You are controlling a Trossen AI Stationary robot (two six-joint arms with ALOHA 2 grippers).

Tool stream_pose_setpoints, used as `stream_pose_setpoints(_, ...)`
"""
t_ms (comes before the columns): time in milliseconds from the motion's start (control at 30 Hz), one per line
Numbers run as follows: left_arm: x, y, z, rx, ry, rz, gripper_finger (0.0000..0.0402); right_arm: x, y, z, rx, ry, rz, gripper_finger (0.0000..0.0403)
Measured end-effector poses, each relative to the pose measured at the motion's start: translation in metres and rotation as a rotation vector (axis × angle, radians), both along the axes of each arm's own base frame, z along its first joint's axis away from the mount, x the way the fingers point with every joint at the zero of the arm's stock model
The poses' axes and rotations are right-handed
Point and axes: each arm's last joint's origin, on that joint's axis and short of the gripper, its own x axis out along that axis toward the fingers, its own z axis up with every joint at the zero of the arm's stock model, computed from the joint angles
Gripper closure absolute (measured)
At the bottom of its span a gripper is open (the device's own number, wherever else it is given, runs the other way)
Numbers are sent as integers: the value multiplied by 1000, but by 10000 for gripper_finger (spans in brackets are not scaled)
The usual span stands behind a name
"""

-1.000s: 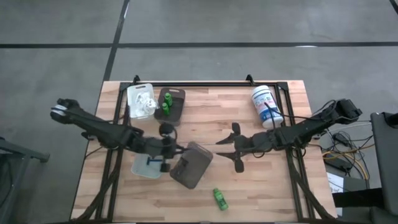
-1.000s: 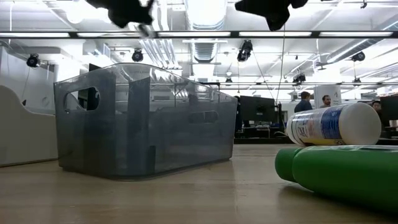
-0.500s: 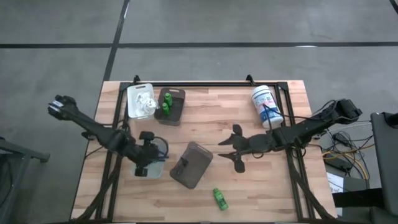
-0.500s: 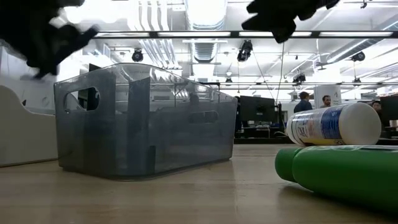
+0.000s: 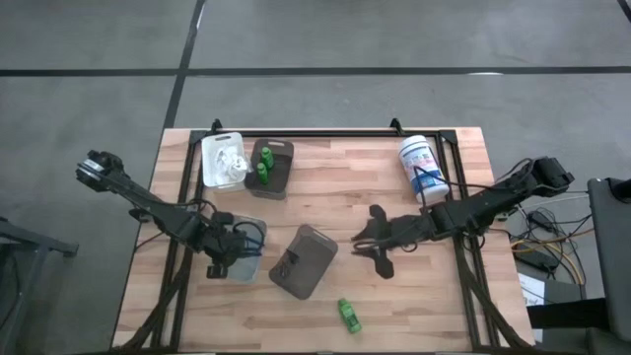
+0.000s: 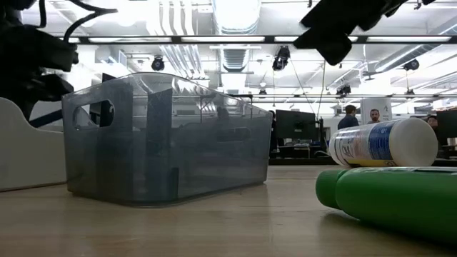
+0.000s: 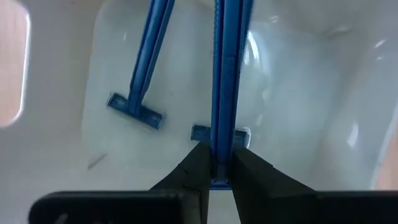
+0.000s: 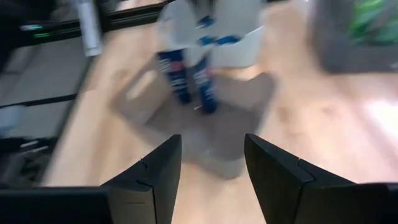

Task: Pick & Place Travel size toiletries
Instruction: Put the blue razor into the gray bin, then put the green shampoo into the top black transparent bin

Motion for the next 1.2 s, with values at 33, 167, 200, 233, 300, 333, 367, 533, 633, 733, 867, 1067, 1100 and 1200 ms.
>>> stream_pose_setpoints(33,-1,0,0,1,8,11,345,0,1,0,39,10,29,232)
stream_pose_setpoints(167,-2,2,-1,19,12,49,328,-1,5,0,197,58,95,211)
stream_pose_setpoints(200,-2,2,-1,27,11,52,322,-2,6,0,222,68,104,204)
stream_pose_setpoints(233,-2,2,-1,34,6,54,316,-2,7,0,241,79,120,196)
stream_pose_setpoints(300,-2,3,-1,44,-2,58,299,-2,8,-1,275,96,148,184)
stream_pose_setpoints(333,-1,3,-1,50,-5,62,290,-2,9,-1,284,99,153,179)
stream_pose_setpoints(367,-1,3,0,54,-9,68,281,0,10,-2,298,100,146,174)
stream_pose_setpoints(533,0,2,2,58,-17,46,240,4,12,-6,369,121,107,160)
stream_pose_setpoints(633,5,-1,10,41,-61,22,231,8,15,-12,424,164,76,158)
stream_pose_setpoints(733,12,-5,22,18,-139,-32,231,14,23,-14,467,214,51,163)
stream_pose_setpoints(867,22,-9,37,21,-271,-119,232,25,40,-15,509,295,38,174)
stream_pose_setpoints(1067,32,-15,53,33,-416,-236,232,48,67,-15,534,463,-14,184)
stream_pose_setpoints(1100,33,-16,55,34,-433,-249,232,51,70,-16,526,506,-37,184)
stream_pose_setpoints(1200,34,-17,56,35,-446,-267,232,63,78,-17,517,612,-88,181)
